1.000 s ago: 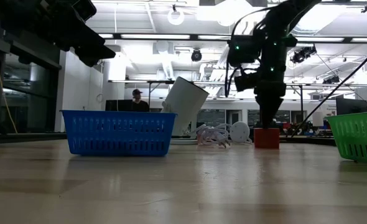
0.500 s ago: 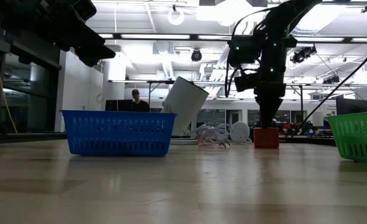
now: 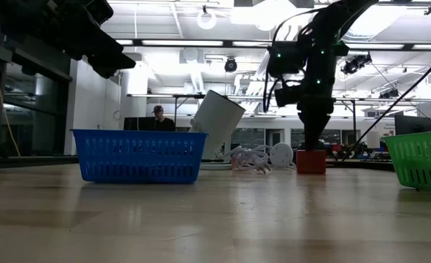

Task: Pick & Place Office items
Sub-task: Put the red charger adapter into the green bin

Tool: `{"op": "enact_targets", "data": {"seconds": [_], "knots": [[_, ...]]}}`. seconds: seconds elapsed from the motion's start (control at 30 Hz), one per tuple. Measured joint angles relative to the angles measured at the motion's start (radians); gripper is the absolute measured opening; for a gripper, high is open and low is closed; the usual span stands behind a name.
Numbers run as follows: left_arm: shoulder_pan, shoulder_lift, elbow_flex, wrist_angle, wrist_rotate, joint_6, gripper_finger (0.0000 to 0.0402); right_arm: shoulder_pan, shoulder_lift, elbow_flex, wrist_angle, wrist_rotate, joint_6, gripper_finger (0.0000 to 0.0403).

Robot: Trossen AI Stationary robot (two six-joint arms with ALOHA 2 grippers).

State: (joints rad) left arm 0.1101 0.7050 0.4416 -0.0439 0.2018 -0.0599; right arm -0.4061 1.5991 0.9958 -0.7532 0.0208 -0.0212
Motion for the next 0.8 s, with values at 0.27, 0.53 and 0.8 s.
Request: {"op": "enact_targets", "data": {"seconds": [0.27, 0.53, 0.8], "knots": [[0.000, 0.000, 0.000, 0.000, 0.000, 0.000, 0.0211, 0.000, -0.054, 0.000, -0.001, 0.006, -0.002, 0.0167], [0.000, 0.000, 0.000, 0.000, 0.000, 0.000, 0.0211, 0.000, -0.057, 0.000, -0.003, 0.033, -0.021, 0.0167], [0.000, 0.000, 0.000, 0.000, 0.000, 0.000, 0.0211, -0.011, -0.053, 0.001, -0.008, 0.025, -0.029, 0.0167]]}}
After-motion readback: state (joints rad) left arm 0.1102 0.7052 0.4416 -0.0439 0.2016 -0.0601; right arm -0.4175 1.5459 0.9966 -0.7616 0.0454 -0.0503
